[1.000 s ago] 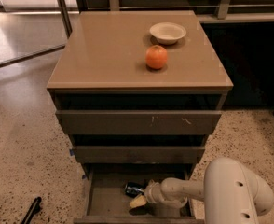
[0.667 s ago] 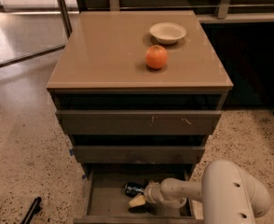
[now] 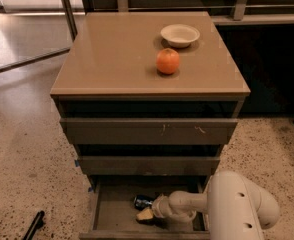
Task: Pick pepsi can from bottom drawer and place on counter
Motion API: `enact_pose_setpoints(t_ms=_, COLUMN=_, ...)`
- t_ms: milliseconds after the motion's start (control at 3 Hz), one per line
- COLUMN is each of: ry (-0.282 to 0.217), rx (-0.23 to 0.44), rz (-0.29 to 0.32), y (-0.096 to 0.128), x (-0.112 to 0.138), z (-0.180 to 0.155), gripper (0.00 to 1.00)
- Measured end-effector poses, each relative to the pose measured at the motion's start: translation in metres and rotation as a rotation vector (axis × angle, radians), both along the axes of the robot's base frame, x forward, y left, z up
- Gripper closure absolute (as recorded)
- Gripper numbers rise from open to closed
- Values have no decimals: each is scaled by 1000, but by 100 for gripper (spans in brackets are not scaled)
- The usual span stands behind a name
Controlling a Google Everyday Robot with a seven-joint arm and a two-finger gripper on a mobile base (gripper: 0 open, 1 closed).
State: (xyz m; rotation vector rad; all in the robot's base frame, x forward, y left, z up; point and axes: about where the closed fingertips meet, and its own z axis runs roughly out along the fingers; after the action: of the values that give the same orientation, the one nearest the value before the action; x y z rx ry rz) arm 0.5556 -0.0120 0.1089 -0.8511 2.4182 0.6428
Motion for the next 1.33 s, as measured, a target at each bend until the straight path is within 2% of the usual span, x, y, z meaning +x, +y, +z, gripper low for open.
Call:
enact_pose_setpoints(t_ms=1000, ry=0, rx=0, rz=0, y=-1, x=0, z=8, gripper=89)
enact_pose_setpoints(t_ms=1333, ry=0, rx=0, rz=1, y=-1, x=0, z=9, gripper=100)
